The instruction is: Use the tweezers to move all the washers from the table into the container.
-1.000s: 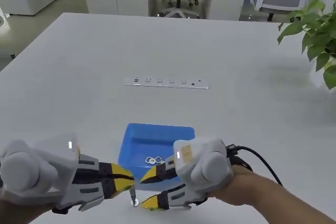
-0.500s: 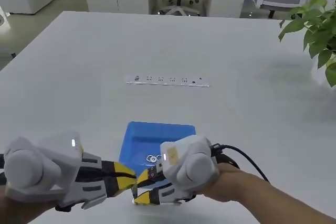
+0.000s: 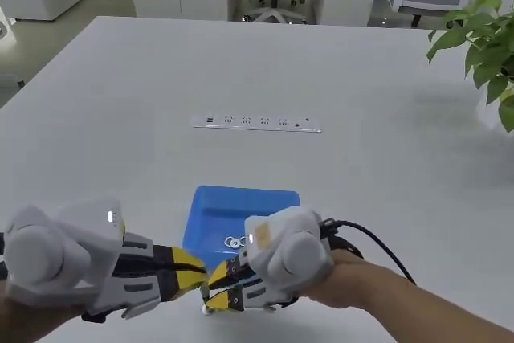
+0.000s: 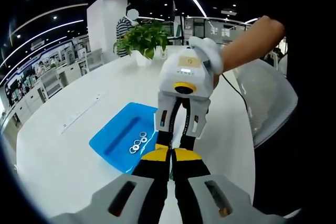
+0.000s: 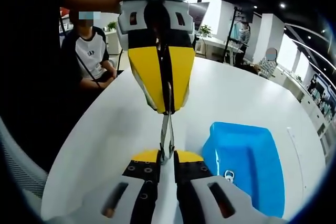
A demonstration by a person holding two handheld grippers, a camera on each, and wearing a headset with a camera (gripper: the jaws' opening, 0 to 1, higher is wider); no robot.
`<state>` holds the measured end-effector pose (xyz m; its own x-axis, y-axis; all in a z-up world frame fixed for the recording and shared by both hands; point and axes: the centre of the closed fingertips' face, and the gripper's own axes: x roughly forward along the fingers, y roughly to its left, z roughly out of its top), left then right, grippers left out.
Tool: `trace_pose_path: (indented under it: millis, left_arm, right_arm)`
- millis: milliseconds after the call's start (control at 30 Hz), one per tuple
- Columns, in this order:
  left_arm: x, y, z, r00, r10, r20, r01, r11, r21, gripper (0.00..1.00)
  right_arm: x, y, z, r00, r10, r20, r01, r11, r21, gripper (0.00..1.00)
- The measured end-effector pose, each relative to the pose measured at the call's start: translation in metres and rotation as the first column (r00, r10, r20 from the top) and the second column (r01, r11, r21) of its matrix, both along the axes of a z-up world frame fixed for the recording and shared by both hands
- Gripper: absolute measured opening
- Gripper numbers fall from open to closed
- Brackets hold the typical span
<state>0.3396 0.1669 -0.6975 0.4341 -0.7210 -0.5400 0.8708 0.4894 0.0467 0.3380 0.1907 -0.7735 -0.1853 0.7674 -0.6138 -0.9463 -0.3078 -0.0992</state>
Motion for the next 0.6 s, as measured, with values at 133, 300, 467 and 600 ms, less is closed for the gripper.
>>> trace_pose_path:
  millis: [133,300,467,600]
  left_arm:
    - [0.0,-0.0011,0.0002,1.0,-0.002,-0.002,0.002,1.0,-0.001,0.05]
    - [0.0002,-0.0014,0.0001,1.0,-0.004,-0.004,0.004,1.0,-0.004,0.05]
    - [-0.0001,-0.0014,-0.0002,1.0,-0.006,-0.006,0.006,1.0,-0.005,0.05]
    - [0.0002,-0.0012,-0.0004,1.0,-0.007,-0.005,0.007,1.0,-0.003,0.05]
  right_arm:
    - [-0.0009,0.0048,0.0032,1.0,0.005,-0.007,-0.005,1.0,0.014,0.13]
    - [-0.0022,0.0049,0.0002,1.0,0.014,-0.006,-0.014,1.0,0.006,0.12]
    - [-0.0023,0.0048,0.0005,1.0,0.009,-0.017,-0.008,1.0,0.006,0.12]
    - [-0.003,0.0062,0.0026,0.999,0.006,-0.033,-0.006,1.0,0.015,0.12]
